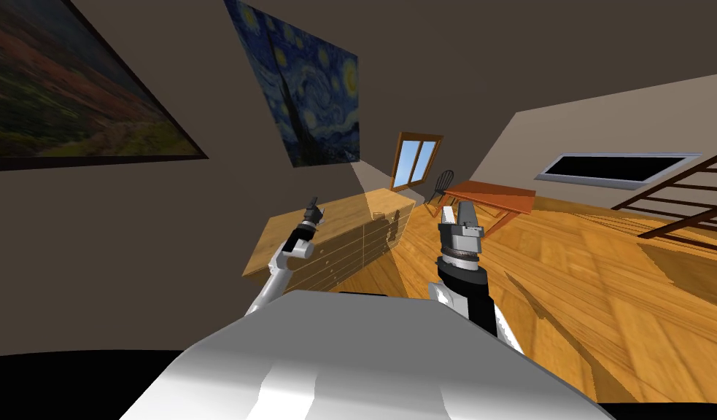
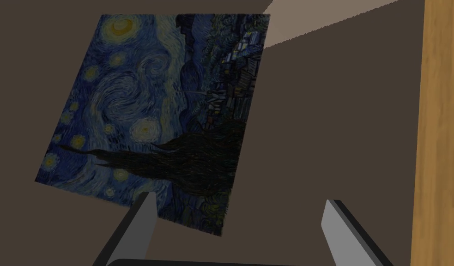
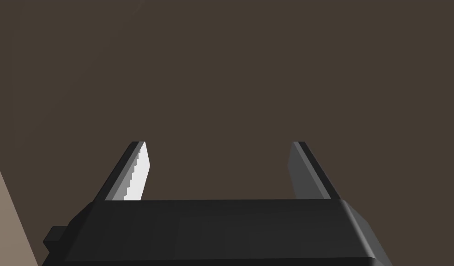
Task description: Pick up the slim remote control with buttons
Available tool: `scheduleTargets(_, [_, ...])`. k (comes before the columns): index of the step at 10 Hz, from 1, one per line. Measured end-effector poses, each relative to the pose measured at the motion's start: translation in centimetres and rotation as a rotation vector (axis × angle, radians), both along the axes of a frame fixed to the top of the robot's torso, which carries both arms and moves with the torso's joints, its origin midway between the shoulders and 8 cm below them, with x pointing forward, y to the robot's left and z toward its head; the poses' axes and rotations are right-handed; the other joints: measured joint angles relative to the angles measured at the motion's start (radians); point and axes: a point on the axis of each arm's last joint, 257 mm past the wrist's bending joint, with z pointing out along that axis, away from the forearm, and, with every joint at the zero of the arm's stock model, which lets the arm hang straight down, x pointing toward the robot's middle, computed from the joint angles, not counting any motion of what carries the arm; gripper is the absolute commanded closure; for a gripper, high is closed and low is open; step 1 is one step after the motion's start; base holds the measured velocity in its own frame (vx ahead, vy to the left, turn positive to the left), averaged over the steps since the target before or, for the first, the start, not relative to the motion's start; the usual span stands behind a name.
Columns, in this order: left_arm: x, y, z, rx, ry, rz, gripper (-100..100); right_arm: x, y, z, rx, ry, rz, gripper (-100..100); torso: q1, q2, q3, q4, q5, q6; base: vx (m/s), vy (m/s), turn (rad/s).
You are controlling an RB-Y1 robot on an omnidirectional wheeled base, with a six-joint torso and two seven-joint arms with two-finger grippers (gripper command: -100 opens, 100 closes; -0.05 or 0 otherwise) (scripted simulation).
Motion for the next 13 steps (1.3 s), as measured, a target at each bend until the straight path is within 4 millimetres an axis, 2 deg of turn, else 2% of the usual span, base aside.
scheduleTargets(4, [3.2, 1.3, -2.2, 0.012, 0.1, 0.013, -100, 0.0, 0.0, 0.0, 0.0, 0.0, 0.0, 0, -0.001, -0.001, 0.0, 0.0, 0.0, 0.0, -0.013, -0.01, -0.043])
scheduleTargets(6, [3.9, 2.2, -3.2, 0.015, 0.15, 0.022, -100, 0.0, 0.0, 0.0, 0.0, 0.0, 0.0, 0, 0.0, 0.0, 0.0, 0.0, 0.0, 0.0, -0.007, -0.007, -0.029])
scheduleTargets(8, [5.4, 3.2, -4.3, 0.019, 0.212, 0.035, -100, 0.0, 0.0, 0.0, 0.0, 0.0, 0.0, 0, 0.0, -0.001, 0.0, 0.0, 0.0, 0.0, -0.007, -0.012, -0.072])
scheduleTargets(13, [8.1, 6.8, -7.4, 0.024, 0.369, 0.081, -100, 0.0, 0.0, 0.0, 0.0, 0.0, 0.0, 0, 0.0, -0.001, -0.001, 0.0, 0.0, 0.0, 0.001, -0.007, -0.048])
